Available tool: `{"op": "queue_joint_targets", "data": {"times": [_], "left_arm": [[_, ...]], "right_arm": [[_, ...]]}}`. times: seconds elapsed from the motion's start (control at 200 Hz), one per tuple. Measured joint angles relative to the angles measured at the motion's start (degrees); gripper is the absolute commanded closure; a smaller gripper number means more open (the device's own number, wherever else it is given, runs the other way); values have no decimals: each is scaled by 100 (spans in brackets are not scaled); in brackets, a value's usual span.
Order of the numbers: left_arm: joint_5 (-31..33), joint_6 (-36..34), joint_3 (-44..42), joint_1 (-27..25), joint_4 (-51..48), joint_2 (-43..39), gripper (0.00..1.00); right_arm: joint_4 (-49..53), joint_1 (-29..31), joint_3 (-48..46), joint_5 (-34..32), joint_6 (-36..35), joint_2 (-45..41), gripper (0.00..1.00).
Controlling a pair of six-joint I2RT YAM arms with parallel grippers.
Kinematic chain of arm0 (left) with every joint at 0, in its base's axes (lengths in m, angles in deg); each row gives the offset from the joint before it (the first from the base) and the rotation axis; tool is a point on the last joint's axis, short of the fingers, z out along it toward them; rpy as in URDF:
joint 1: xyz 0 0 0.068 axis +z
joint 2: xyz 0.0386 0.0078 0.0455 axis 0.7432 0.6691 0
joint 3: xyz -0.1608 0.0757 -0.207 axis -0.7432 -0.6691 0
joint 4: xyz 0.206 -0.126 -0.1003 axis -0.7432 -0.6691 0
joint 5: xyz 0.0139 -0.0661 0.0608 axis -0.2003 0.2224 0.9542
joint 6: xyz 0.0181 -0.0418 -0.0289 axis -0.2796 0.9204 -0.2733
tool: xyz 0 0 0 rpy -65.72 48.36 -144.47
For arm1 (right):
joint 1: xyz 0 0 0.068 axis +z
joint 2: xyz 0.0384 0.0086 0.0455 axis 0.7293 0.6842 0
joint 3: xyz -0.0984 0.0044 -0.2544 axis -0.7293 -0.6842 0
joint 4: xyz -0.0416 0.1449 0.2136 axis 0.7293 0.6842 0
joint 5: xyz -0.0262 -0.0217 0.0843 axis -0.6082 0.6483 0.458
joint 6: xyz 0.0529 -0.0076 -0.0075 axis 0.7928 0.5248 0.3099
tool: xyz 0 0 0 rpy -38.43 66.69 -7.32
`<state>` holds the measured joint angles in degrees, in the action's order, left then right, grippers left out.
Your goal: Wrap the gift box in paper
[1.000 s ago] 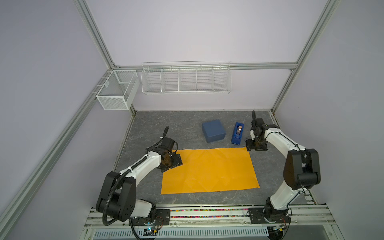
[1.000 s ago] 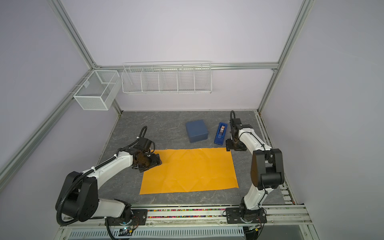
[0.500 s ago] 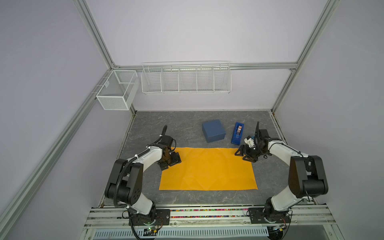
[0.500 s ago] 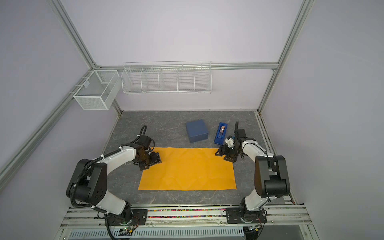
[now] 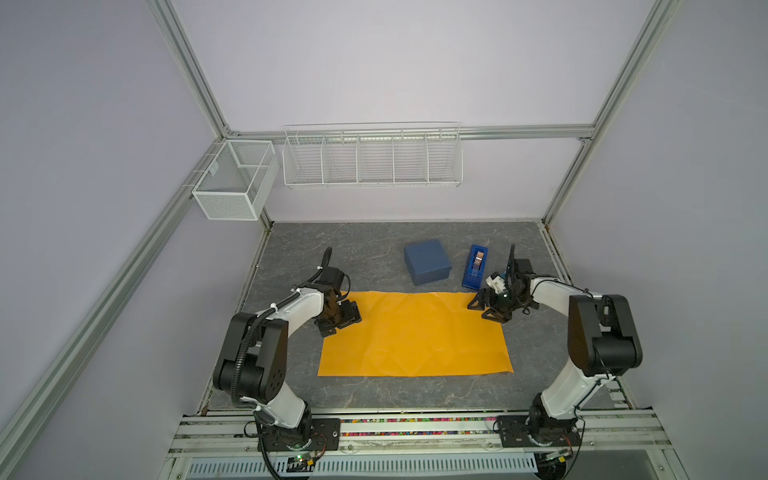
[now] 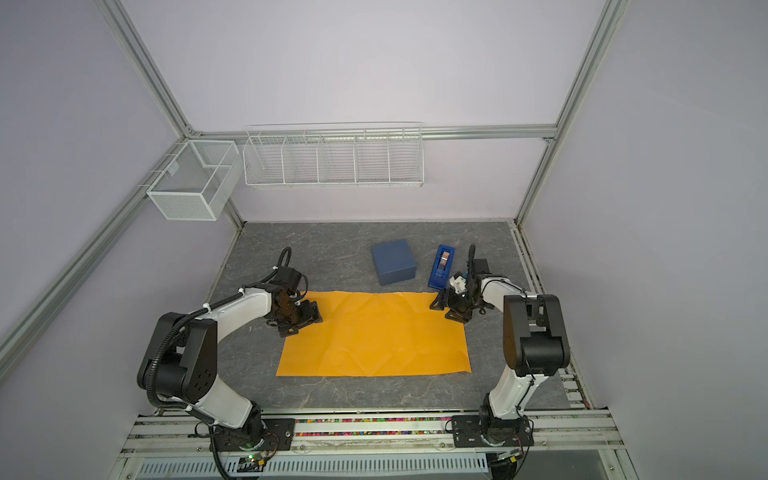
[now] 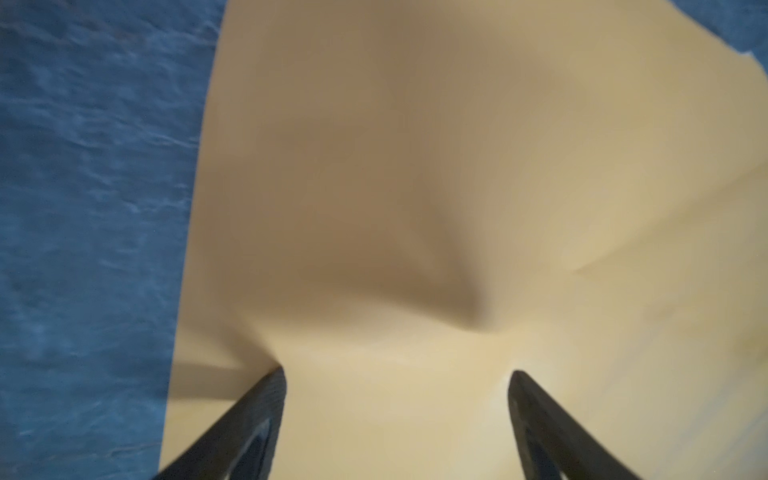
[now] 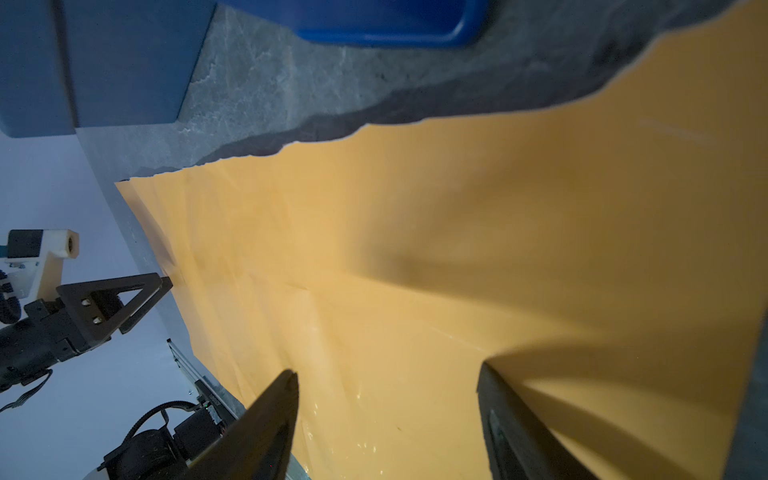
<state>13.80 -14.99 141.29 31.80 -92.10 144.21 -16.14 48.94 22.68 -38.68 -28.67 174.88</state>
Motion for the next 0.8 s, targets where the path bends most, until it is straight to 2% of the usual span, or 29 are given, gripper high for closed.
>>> {"op": "queue_joint_targets", "data": {"times": [0.24,0.395,0.64,0.8], "left_arm": [[-28,-2,87,4,-13,31,15],[-31,-4,494,4,-186,33,15],[-138,-63,1233,4,-476,13,15],[-278,-68,1488,4,-570,13,16]], "right_arm": [[92,-55,96,-177,-83,4,30],[321,-90,269,-291,-125,-33,29],[616,-72,911,-258,-122,-393,30],[772,166,1598,-203,-103,-328,30]]}}
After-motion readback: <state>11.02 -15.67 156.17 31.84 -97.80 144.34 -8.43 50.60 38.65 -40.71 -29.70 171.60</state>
